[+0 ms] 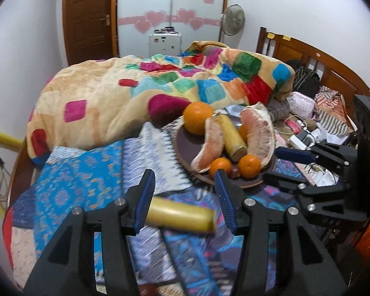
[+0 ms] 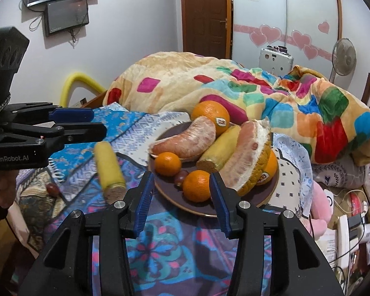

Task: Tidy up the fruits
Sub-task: 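Withdraw both tools from the plate and move them to the second yellow corn cob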

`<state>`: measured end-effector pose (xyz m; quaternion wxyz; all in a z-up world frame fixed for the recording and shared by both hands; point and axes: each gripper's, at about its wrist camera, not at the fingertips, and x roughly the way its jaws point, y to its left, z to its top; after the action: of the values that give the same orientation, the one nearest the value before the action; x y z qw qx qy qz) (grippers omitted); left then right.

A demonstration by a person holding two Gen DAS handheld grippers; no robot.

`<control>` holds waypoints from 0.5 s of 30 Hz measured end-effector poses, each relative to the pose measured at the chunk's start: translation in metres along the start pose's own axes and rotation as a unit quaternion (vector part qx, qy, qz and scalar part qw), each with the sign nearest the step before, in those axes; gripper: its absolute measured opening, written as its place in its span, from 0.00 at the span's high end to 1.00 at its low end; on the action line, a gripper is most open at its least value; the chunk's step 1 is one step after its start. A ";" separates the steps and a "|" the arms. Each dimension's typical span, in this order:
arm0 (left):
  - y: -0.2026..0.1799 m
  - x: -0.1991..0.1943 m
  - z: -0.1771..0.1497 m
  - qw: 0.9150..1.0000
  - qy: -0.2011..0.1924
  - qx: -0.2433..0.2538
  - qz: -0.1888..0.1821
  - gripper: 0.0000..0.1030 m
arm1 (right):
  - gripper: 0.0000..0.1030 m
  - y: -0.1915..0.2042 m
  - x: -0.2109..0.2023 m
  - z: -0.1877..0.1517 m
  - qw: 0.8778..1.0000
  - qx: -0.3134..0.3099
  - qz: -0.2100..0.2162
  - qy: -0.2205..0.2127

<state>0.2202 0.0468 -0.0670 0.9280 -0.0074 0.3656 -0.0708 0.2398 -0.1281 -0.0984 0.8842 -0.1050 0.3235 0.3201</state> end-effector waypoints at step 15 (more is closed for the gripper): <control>0.065 -0.008 -0.062 0.997 0.042 -0.040 0.045 0.50 | 0.51 0.054 0.043 0.001 0.996 -0.039 0.061 0.042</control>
<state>0.1805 0.1144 -0.1108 0.9130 -0.0251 0.4069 -0.0146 0.2316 -0.0645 -0.1240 0.8439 -0.1327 0.3532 0.3813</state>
